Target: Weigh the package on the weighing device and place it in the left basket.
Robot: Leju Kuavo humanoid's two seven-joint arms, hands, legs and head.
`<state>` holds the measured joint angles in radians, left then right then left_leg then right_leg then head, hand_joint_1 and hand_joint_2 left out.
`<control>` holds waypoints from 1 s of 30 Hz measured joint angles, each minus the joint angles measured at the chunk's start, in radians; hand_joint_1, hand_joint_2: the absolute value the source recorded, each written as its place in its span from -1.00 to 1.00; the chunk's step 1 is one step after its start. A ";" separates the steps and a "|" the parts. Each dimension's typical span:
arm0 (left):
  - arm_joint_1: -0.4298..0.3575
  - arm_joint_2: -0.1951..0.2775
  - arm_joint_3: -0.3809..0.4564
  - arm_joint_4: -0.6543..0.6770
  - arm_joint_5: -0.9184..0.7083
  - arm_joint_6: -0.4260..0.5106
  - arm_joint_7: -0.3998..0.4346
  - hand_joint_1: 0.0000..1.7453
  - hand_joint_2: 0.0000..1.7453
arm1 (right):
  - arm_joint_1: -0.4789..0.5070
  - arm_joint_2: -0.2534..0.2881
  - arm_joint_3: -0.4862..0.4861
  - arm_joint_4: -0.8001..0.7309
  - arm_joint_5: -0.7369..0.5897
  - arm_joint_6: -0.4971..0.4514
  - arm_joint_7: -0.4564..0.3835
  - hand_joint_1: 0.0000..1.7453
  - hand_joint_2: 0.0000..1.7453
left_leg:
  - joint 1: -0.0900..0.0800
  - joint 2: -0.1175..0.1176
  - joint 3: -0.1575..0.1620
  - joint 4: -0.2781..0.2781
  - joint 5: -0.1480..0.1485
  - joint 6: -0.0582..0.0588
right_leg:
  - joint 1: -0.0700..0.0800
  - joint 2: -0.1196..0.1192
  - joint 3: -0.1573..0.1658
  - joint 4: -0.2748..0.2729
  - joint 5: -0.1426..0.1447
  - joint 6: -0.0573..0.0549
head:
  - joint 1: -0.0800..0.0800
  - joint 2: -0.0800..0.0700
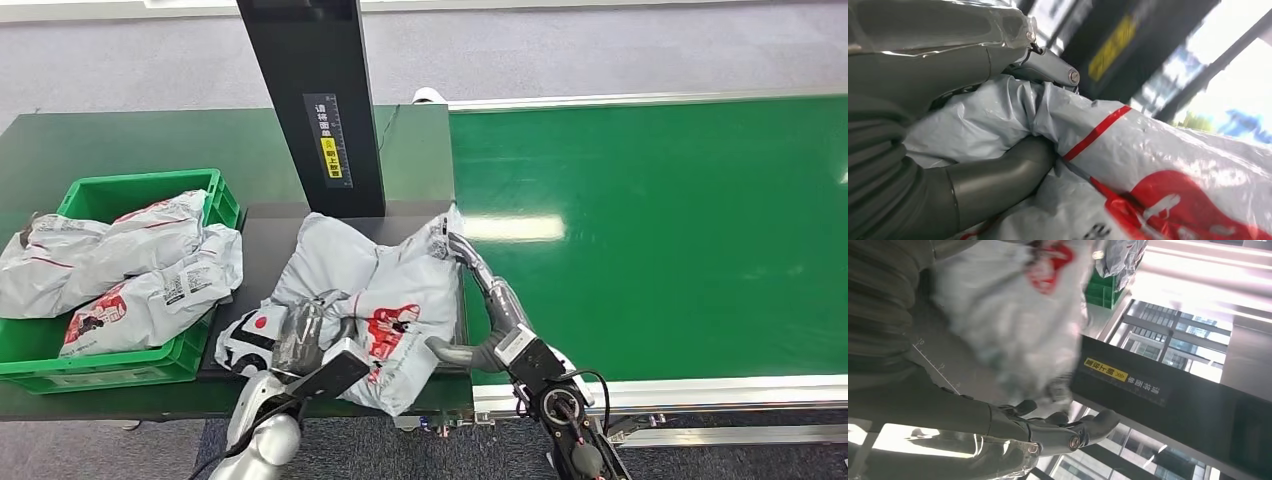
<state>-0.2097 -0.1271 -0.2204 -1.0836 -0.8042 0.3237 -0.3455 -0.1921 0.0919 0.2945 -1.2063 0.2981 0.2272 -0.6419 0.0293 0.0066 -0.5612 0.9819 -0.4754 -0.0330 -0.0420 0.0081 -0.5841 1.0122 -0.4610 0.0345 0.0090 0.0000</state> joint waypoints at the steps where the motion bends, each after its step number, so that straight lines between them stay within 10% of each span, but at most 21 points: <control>1: 0.008 0.000 0.007 -0.023 0.019 0.036 -0.025 1.00 1.00 | 0.001 -0.001 0.000 -0.001 0.000 -0.001 0.000 -1.00 1.00 | 0.000 0.000 0.000 0.000 0.000 0.000 | 0.000 0.000 0.000 0.000 0.000 0.000 | 0.000 0.000; 18: 0.078 0.047 0.117 -0.313 0.007 0.339 -0.190 1.00 1.00 | -0.010 -0.002 0.001 0.001 -0.028 -0.013 -0.003 -1.00 1.00 | 0.000 0.000 -0.003 0.000 0.000 0.000 | 0.000 0.000 -0.003 0.000 0.000 0.000 | 0.000 0.000; 30: -0.025 0.076 0.410 -0.320 -0.182 0.371 -0.294 1.00 1.00 | -0.029 -0.004 0.001 0.018 -0.047 -0.036 -0.007 -1.00 1.00 | 0.000 0.000 -0.003 0.000 0.001 0.000 | 0.000 0.000 -0.004 0.000 0.000 0.000 | 0.000 0.000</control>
<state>-0.2343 -0.0508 0.1900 -1.4034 -0.9863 0.6950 -0.6398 -0.2215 0.0881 0.2953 -1.1884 0.2515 0.1910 -0.6488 0.0294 0.0069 -0.5646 0.9819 -0.4749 -0.0333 -0.0417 0.0084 -0.5882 1.0125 -0.4609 0.0344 0.0092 0.0000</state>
